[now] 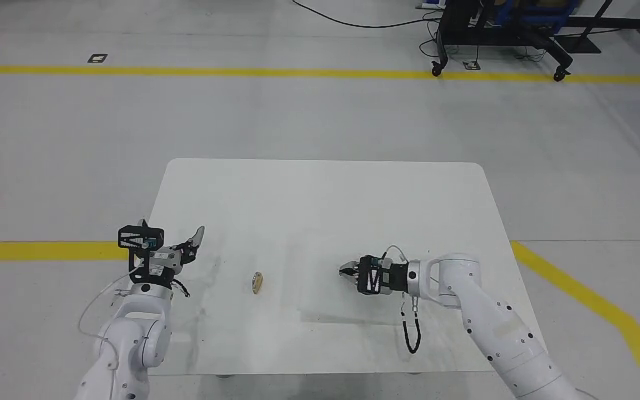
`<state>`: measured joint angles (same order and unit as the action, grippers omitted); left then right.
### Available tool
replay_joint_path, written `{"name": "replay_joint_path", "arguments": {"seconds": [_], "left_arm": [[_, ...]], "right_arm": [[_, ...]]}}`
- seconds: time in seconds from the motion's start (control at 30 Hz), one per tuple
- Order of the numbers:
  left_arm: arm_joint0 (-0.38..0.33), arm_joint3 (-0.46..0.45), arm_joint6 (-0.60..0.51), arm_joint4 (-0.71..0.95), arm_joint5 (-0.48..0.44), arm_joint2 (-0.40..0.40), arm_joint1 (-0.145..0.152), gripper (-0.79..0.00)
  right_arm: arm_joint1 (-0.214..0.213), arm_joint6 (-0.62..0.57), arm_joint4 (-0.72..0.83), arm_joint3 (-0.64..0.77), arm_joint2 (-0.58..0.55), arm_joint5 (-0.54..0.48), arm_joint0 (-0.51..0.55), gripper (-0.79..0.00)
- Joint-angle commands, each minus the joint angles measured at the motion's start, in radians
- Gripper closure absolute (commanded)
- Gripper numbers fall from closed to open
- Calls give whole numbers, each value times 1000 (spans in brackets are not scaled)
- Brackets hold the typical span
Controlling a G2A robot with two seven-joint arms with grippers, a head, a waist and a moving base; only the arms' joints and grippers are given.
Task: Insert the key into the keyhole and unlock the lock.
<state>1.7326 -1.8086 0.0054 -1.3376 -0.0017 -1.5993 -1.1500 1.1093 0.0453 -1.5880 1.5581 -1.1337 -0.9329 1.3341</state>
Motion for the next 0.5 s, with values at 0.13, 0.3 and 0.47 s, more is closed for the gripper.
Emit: {"name": "replay_joint_path", "arguments": {"seconds": [0.13,0.3,0.47], "left_arm": [[31,-139,18,-105,-132,61,4,-785],[-11,-211,-112,-233,-227,134,8,-785],[-93,-192,-191,-254,-383,246,6,-785]], "right_arm": [[-1,70,4,-34,7,59,13,0],[-4,166,-20,-55,14,86,16,0],[-10,215,-44,-75,9,103,21,0]]}}
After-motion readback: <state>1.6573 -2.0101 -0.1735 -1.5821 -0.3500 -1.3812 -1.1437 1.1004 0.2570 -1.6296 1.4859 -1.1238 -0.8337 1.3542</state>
